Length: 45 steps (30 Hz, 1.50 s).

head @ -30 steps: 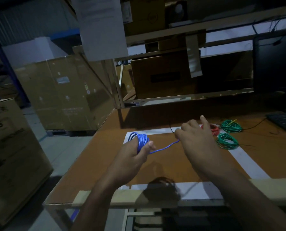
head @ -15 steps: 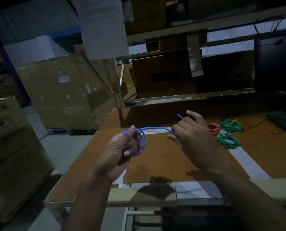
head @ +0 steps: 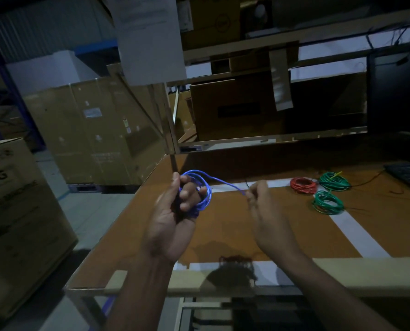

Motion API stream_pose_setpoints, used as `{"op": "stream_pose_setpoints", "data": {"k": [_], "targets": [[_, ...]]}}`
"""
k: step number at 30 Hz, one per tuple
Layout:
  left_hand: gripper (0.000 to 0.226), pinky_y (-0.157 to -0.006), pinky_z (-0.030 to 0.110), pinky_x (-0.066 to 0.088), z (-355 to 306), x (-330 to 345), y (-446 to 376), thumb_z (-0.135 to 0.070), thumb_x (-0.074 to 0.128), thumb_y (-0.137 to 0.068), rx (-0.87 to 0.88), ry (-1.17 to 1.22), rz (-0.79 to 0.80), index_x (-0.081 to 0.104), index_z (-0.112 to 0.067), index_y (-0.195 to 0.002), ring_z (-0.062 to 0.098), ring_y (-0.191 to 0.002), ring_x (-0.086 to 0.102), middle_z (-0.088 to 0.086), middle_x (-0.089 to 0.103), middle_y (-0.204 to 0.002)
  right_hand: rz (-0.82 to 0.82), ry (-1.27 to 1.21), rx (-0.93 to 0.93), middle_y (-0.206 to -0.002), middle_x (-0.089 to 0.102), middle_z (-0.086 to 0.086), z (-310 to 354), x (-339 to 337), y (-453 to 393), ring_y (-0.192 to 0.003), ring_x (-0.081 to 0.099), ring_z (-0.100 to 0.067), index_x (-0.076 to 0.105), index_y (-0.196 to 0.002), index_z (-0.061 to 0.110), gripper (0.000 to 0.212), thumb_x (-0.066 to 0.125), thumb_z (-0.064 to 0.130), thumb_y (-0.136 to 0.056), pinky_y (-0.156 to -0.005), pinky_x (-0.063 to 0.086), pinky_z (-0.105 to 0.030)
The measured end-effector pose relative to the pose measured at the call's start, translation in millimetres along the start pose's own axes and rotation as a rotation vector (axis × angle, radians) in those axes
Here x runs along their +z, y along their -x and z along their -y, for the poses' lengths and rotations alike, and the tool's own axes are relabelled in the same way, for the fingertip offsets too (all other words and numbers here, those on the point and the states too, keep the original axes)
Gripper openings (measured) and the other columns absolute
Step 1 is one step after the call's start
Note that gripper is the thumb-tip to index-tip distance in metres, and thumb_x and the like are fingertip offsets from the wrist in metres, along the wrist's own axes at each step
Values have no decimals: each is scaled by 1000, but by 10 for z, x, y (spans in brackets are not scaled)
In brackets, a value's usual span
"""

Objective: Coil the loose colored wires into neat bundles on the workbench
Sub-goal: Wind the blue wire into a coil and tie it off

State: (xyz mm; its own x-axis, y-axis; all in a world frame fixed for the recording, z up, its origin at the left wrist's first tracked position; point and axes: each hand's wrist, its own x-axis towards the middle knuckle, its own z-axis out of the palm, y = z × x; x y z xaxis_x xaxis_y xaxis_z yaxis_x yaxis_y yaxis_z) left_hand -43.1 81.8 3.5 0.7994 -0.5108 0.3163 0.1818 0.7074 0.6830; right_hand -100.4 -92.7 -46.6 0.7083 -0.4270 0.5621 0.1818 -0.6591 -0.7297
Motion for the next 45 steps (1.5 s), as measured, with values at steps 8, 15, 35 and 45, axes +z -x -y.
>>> {"op": "stream_pose_setpoints", "data": {"k": [8, 15, 35, 45], "targets": [[23, -105, 36, 50, 110, -25, -27, -12, 41, -108, 206, -566, 38, 45, -1, -128, 25, -121, 68, 10, 71, -131, 302, 429, -403, -105, 57, 10, 161, 47, 162, -87, 58, -9, 56, -117, 29, 17, 59, 31, -100, -69, 50, -25], [15, -87, 41, 54, 234, -184, -21, -20, 50, -107, 225, -1080, -3, 57, -13, -119, 18, -97, 68, 3, 69, -103, 219, 209, -576, -99, 60, 8, 361, -145, 123, -86, 52, 0, 62, -98, 21, 13, 59, 32, -93, -70, 48, -17], [16, -80, 27, 52, 248, 191, 167, -25, 43, -107, -106, -849, 347, 54, -18, -99, 11, -62, 54, -10, 52, -67, 320, -300, -197, -134, 53, 16, 153, -279, -188, -126, 52, -1, 50, -128, 29, 34, 36, 47, -104, -98, 52, -26], [25, -76, 26, 52, 248, 278, 160, -30, 44, -107, -172, -634, 368, 52, -16, -87, 10, -56, 52, -11, 50, -61, 262, -401, -179, -94, 54, 5, 182, -226, -122, -87, 58, -21, 48, -106, 27, 29, 29, 48, -104, -74, 52, -41]]}}
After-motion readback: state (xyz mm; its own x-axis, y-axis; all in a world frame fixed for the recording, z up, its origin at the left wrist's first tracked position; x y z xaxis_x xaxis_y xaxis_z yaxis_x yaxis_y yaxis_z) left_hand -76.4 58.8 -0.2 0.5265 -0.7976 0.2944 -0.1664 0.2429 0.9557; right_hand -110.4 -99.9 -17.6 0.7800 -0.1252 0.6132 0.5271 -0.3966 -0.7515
